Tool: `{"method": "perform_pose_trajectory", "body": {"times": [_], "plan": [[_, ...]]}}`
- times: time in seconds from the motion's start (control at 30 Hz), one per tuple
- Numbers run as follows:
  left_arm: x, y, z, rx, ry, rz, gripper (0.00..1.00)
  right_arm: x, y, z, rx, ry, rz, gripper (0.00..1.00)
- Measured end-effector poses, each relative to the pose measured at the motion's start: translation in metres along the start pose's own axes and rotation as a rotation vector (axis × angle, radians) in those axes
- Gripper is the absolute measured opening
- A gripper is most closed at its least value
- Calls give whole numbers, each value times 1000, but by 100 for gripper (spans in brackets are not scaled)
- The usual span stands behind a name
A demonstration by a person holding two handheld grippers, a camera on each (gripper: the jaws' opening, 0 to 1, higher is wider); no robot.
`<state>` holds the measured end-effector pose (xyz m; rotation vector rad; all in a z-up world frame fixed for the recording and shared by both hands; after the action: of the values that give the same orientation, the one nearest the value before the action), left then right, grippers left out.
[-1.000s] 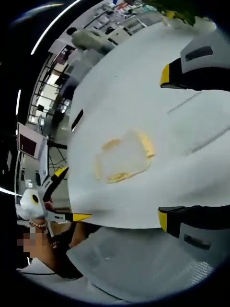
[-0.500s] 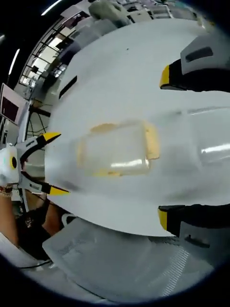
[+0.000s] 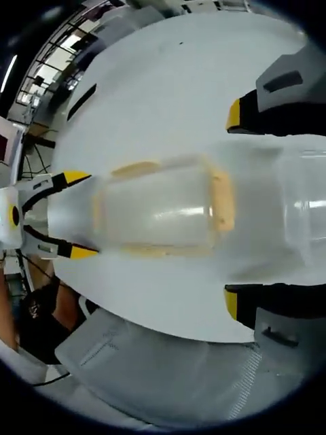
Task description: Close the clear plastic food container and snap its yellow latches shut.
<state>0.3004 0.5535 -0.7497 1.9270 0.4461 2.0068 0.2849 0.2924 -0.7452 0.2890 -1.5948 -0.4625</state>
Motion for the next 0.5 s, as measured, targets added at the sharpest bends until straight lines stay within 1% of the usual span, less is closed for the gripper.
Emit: {"method": "perform_pose_trajectory", "body": {"times": [0.1, 0.2, 0.23, 0.33, 0.43, 0.5], "plan": [[-2, 1, 0, -4, -7, 2, 72, -5, 0, -1, 2, 6, 2, 87], [-3, 0, 0, -19, -14, 18, 69, -8, 0, 0, 13, 19, 12, 82], [-3, 0, -1, -10, -23, 13, 68, -8, 0, 0, 12, 22, 12, 81], [-3, 0, 0, -5, -19, 20, 68, -11, 1, 1, 17, 28, 16, 83], [-3, 1, -3, 1, -42, 32, 62, -13, 3, 2, 28, 41, 18, 77], [-3, 2, -3, -3, -44, 37, 61, -15, 5, 3, 32, 51, 21, 73]]}}
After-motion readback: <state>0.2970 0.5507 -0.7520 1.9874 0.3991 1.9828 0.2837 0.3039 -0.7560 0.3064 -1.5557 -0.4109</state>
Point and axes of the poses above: the point that each gripper's makers call its tool centre point, and the gripper's own axes: x roughly backward along the fingers, z roughly to its left, y roughly out of its top, the point moved 10 cm from there along x, roughly backward along the fingers, and after that the axes turned 2 degrees about -y, right-handed, at the moved point
